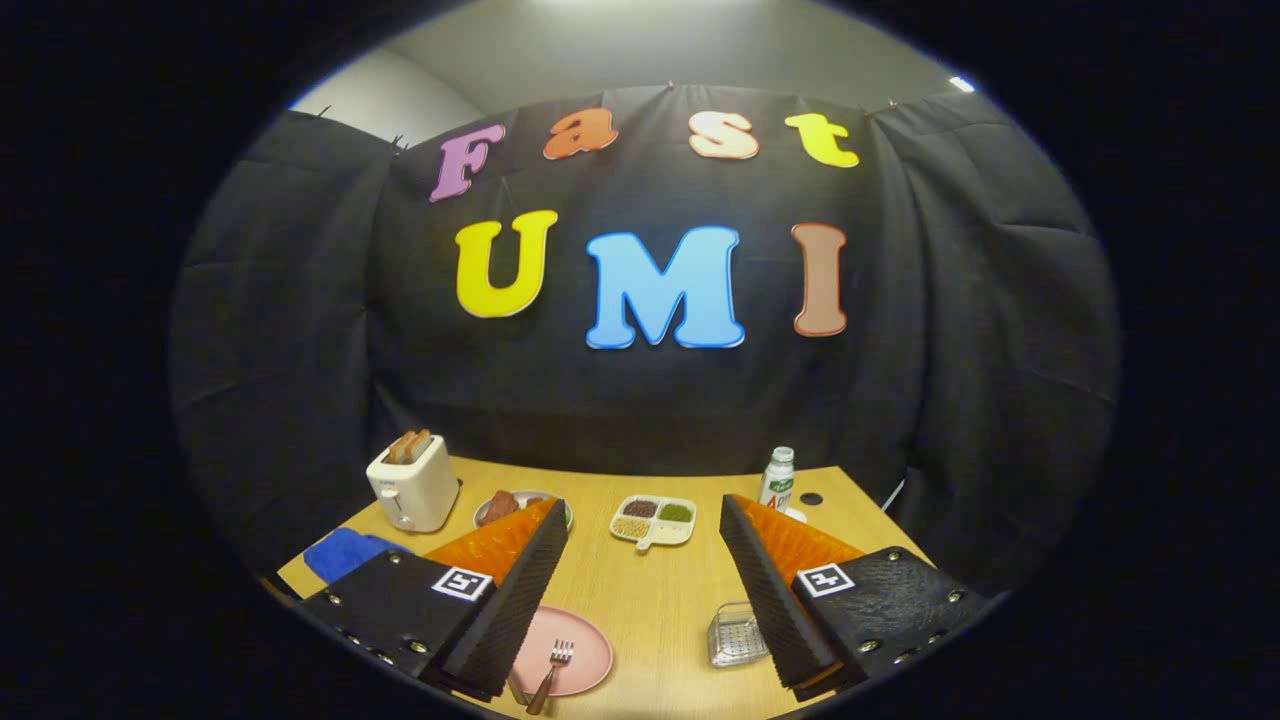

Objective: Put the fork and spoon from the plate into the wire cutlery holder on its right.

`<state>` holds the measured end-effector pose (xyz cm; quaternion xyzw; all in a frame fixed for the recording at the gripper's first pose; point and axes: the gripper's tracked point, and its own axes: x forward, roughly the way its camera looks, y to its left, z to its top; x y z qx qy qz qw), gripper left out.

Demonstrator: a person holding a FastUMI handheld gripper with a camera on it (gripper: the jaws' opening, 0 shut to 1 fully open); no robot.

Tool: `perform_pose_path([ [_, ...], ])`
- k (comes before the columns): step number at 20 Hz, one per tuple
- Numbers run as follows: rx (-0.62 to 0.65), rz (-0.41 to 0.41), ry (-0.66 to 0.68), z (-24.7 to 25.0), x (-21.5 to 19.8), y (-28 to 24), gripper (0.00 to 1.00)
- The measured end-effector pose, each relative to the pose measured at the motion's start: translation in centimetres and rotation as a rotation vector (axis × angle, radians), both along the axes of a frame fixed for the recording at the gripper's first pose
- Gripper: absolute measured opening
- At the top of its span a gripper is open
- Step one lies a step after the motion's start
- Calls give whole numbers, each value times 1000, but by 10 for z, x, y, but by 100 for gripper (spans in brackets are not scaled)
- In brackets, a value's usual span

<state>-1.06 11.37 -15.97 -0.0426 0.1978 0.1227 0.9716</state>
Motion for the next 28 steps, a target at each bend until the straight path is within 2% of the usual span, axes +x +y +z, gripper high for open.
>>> perform_pose_path([
  [7,-55,91,318,-133,-41,32,95],
  [10,-86,117,428,-174,-64,38,89],
  [11,-108,127,464,-186,-70,40,85],
  [12,-120,147,496,-196,-77,47,75],
  [13,-143,149,518,-207,-82,48,74],
  [14,-144,166,546,-215,-87,53,59],
  [15,-149,173,575,-224,-91,55,55],
  [16,-153,181,598,-232,-97,56,52],
  [20,-194,193,677,-255,-113,56,52],
  [22,-182,187,718,-267,-118,61,26],
  [26,-197,199,781,-278,-126,64,25],
  [27,-229,171,776,-282,-124,60,25],
  [28,-213,180,791,-285,-129,63,16],
])
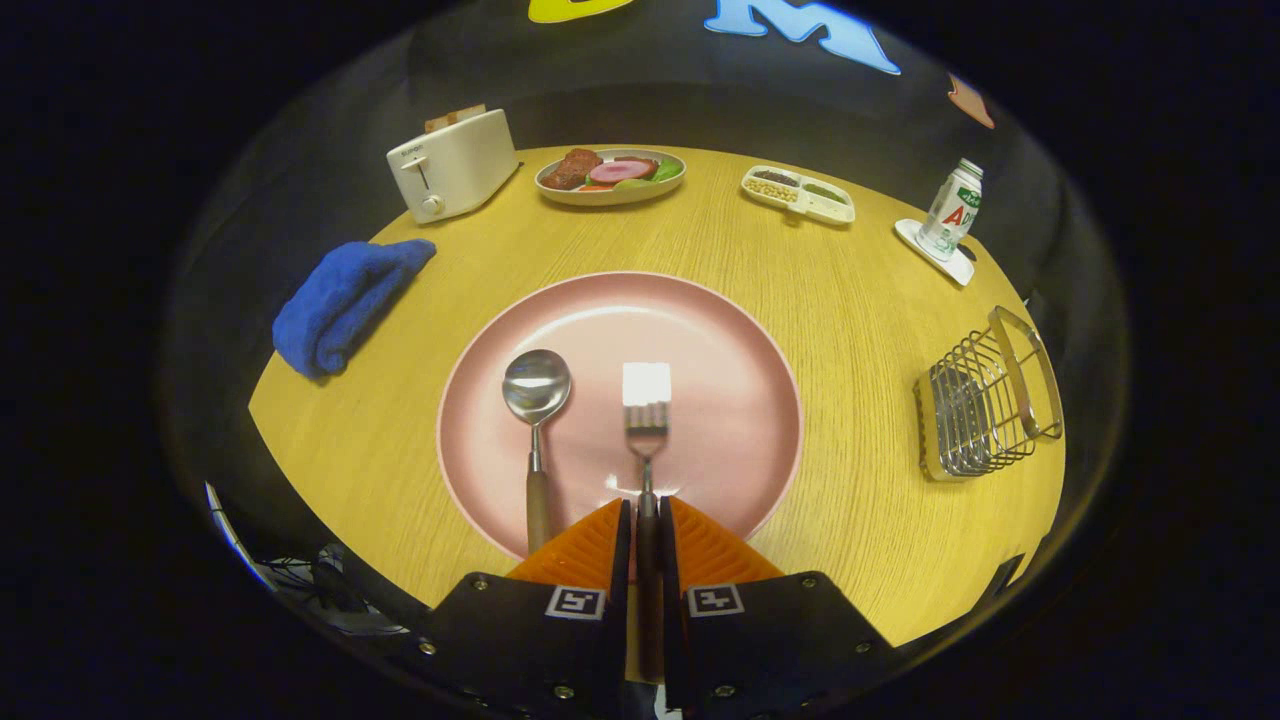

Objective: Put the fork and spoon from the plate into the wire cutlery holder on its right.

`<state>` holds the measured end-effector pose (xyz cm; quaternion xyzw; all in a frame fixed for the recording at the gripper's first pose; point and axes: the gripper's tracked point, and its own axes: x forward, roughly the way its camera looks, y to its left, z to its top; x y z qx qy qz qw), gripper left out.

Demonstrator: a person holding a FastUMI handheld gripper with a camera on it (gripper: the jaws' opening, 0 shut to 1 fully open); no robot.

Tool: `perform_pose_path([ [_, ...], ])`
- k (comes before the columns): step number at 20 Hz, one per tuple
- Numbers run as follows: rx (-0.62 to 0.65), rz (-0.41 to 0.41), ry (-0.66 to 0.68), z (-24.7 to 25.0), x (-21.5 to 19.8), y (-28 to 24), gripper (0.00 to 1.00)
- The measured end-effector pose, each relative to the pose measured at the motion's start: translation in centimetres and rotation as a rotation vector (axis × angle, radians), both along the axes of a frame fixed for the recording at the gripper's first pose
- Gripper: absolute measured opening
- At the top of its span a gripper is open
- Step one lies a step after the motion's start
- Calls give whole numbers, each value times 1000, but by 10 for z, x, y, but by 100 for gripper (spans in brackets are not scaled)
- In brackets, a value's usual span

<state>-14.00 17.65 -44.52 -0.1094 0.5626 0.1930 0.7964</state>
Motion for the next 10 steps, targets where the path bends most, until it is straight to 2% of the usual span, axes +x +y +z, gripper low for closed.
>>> perform_pose_path([
  [2,-3,-12,25,4,4,0,17],
  [3,-12,-19,39,3,4,-1,4],
  [10,35,-81,22,17,13,-3,4],
])
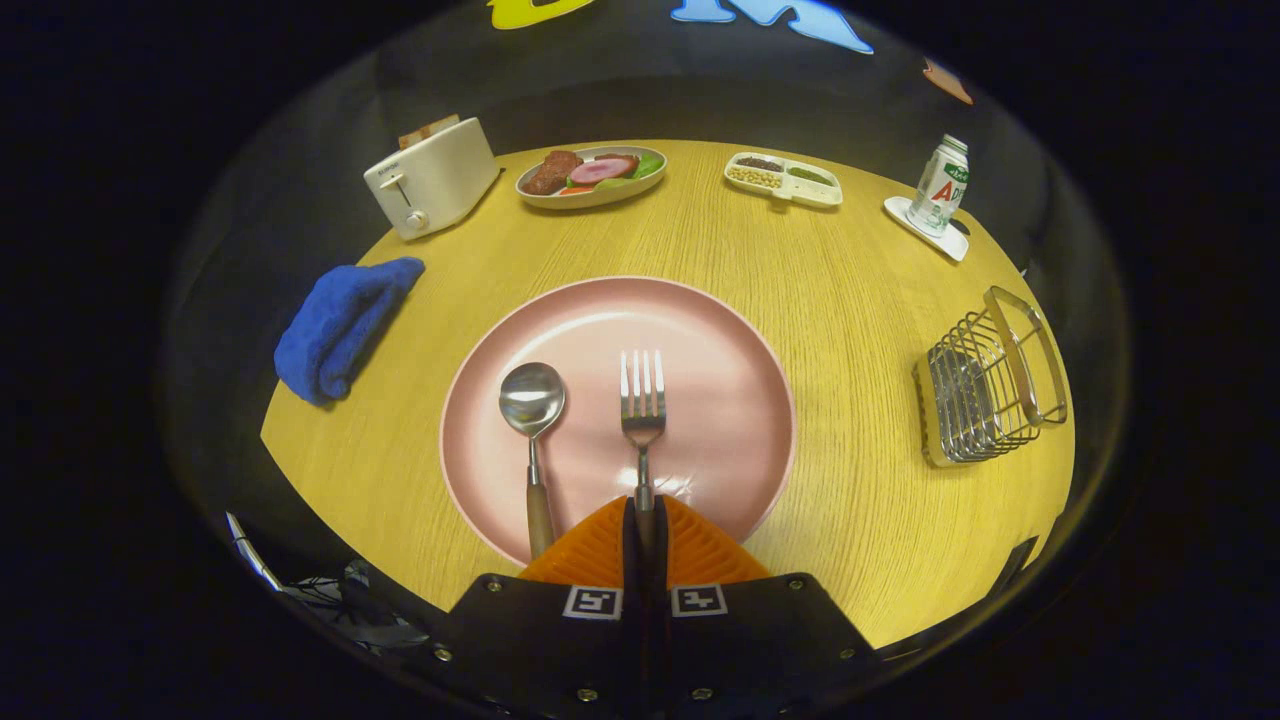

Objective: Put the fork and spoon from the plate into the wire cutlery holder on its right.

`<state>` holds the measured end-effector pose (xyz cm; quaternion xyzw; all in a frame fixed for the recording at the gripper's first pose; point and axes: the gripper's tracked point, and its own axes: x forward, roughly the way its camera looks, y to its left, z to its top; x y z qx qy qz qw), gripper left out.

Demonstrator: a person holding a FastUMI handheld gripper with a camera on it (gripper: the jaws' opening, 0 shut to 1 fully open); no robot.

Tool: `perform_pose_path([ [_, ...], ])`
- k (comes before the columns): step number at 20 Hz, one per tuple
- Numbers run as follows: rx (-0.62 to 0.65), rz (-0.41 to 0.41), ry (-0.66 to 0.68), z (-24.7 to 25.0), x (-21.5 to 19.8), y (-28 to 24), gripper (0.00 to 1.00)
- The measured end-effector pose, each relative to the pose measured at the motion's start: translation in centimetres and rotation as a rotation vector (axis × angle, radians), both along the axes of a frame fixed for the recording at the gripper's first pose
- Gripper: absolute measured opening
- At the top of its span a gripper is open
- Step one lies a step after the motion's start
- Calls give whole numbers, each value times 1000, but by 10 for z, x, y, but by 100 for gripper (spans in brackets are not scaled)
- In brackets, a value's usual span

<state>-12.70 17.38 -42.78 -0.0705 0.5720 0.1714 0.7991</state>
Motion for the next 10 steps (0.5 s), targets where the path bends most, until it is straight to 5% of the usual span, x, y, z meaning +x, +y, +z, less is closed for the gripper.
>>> perform_pose_path([
  [10,38,-112,-129,57,51,-35,4],
])
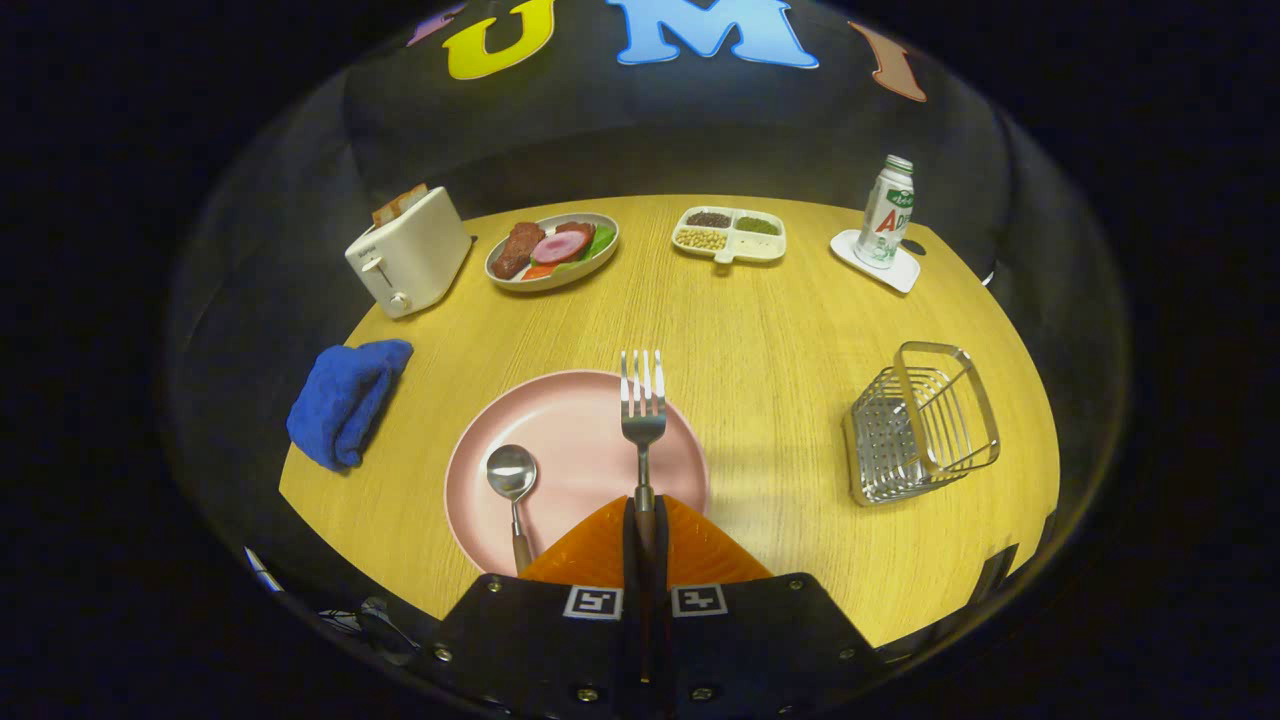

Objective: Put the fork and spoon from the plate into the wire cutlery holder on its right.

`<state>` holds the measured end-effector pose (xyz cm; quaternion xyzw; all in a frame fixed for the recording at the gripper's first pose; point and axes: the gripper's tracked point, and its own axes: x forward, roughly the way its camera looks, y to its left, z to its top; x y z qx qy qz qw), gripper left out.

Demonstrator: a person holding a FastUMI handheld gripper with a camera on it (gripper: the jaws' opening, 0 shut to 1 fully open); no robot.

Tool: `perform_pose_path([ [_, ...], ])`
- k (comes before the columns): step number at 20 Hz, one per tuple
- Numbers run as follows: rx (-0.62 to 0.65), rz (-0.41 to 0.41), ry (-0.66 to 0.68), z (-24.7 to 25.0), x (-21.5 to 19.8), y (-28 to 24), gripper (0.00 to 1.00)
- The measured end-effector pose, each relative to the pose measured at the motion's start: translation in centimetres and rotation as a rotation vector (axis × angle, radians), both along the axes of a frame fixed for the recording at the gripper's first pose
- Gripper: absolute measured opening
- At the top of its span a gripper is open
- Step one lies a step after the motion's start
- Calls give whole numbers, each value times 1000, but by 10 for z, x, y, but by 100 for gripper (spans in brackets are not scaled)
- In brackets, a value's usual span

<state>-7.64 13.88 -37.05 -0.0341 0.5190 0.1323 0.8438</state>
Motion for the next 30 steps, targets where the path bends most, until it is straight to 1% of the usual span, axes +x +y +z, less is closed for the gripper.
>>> perform_pose_path([
  [4,-20,-64,-51,20,19,-43,4],
  [7,-43,-116,-70,29,24,-80,4],
  [11,-79,-178,-65,33,22,-128,4],
  [14,-94,-211,-51,32,22,-154,4],
  [18,-112,-215,-15,28,20,-169,4],
  [27,-131,-201,50,18,21,-175,4],
  [30,-162,-203,73,17,20,-180,4],
])
